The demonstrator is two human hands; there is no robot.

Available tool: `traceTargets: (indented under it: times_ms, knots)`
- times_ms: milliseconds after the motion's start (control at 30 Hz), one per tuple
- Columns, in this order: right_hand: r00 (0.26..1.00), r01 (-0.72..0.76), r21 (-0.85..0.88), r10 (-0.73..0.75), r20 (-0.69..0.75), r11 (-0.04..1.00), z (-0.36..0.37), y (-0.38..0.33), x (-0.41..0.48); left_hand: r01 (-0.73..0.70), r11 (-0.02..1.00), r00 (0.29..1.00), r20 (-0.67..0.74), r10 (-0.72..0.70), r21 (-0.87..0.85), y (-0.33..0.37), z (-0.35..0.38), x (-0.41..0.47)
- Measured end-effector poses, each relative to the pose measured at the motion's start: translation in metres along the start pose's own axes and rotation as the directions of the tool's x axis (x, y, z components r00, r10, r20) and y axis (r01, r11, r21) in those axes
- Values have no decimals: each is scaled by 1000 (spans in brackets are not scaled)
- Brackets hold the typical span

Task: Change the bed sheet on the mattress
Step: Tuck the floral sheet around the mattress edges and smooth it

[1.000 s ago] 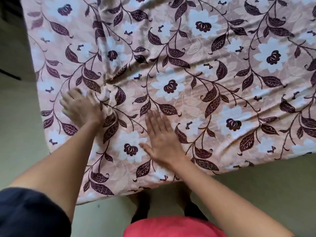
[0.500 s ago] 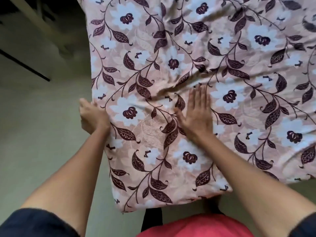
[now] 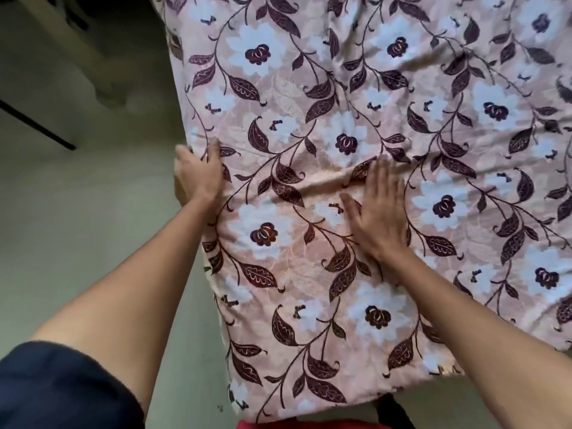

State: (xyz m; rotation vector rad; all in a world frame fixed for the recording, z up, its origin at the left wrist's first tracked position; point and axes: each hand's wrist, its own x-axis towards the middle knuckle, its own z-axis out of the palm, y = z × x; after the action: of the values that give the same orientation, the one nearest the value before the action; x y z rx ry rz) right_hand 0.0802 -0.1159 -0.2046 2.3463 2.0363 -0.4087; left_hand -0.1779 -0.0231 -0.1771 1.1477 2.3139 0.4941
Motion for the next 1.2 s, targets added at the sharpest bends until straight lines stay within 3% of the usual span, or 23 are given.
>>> traceTargets:
  times_ms: [67,133,267,433,500,567,667,734,834,967,1100,1167,1200]
  knots:
    - [976,-191,-42,194,102,981,-10,17,18,-56,998,998,-35,57,28,13,0,14]
    - [976,-192,-55,196,98,980,-5,-4,21,-77,993,994,-75,84,94,15,-3,21]
    - [991,104,32,-106,76,994,13,-98,0,33,997,994,-106,-25,74,3,-8,30]
    - [844,515,66,-519,133,855,13,-153,-7,84,993,994,-75,-78,79,10,-11,38]
    - [890,456,75,-457,-2,887,6,-133,2,12,997,994,-106,-4,73,18,-12,41]
    - [978,203,105,-196,-67,974,-3,-94,11,-74,993,993,-89,82,88,30,-13,49]
    - [990,-140,24,140,30,990,-12,-19,25,-121,984,992,-11,123,134,54,-15,68]
    - [972,-208,-23,209,109,978,-15,4,36,-132,972,991,14,132,193,66,-14,79]
    - [984,-157,-24,159,77,987,-6,-30,46,-135,963,990,2,138,234,68,-11,88]
    - [995,96,80,-97,9,992,10,-140,42,-4,993,1000,-15,6,122,48,-11,101]
    - [953,301,98,-303,6,949,19,-217,49,-97,990,995,13,96,102,46,-12,111]
    - [952,304,59,-301,-61,951,18,-219,58,-158,984,987,34,156,81,52,-16,126]
    - [968,236,60,-229,-102,970,17,-209,62,-185,981,982,56,182,58,58,-17,135]
